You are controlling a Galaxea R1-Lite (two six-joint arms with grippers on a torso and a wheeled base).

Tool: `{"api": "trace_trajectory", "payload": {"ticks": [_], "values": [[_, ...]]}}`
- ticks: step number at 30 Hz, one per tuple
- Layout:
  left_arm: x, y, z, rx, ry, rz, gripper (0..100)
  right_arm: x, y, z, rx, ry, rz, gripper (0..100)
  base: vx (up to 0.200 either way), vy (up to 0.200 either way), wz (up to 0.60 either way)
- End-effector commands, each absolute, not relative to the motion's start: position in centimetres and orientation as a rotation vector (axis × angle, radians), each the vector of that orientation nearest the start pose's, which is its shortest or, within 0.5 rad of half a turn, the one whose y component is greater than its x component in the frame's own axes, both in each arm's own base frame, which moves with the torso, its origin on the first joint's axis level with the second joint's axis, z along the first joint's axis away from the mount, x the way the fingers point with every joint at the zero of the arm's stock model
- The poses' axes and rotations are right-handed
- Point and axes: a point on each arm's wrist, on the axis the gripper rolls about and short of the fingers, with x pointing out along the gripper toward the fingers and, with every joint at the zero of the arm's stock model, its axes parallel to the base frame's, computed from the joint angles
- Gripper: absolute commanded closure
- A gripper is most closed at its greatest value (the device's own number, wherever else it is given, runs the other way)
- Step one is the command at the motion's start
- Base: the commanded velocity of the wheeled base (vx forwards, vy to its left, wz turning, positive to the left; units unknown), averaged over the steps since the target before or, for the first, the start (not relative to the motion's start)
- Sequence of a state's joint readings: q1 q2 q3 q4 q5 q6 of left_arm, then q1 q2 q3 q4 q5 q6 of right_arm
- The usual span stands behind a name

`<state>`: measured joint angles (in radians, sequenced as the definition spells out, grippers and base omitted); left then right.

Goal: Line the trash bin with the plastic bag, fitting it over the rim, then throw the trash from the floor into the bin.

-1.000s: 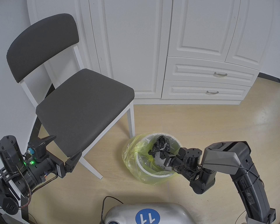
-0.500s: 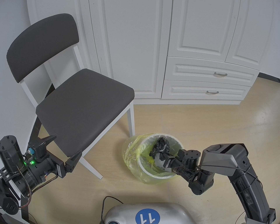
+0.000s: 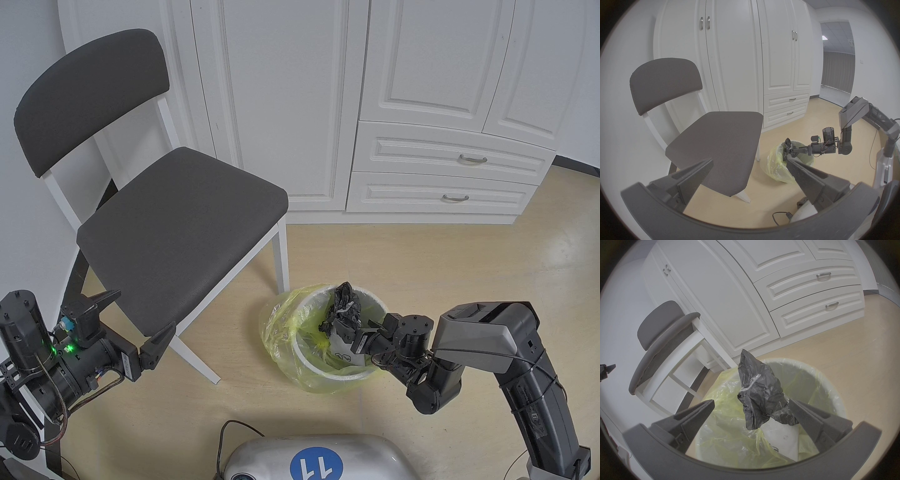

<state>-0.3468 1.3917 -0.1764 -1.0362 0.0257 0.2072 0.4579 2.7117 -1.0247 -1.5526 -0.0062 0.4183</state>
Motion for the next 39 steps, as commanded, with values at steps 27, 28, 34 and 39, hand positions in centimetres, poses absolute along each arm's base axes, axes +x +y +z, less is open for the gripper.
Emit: {"api": "trace_trajectory", "payload": {"ticks": [27, 28, 34, 39], "values": [[16.7, -6.0, 14.5, 0.233, 0.116, -0.335, 0, 32.2, 13.5, 1.7, -0.013, 0.177, 0.397, 0, 0.000, 0.000, 0.00], [16.8, -6.0, 14.5, 0.233, 0.115, -0.331, 0, 32.0, 13.0, 2.0, -0.035, 0.174, 0.387, 0, 0.000, 0.000, 0.00], [17.3, -5.6, 14.6, 0.229, 0.114, -0.303, 0, 32.2, 10.4, 3.6, -0.083, 0.135, 0.317, 0, 0.000, 0.000, 0.00], [17.8, -5.1, 14.7, 0.225, 0.096, -0.269, 0, 31.9, 8.8, 4.9, -0.084, 0.110, 0.277, 0, 0.000, 0.000, 0.00]]}}
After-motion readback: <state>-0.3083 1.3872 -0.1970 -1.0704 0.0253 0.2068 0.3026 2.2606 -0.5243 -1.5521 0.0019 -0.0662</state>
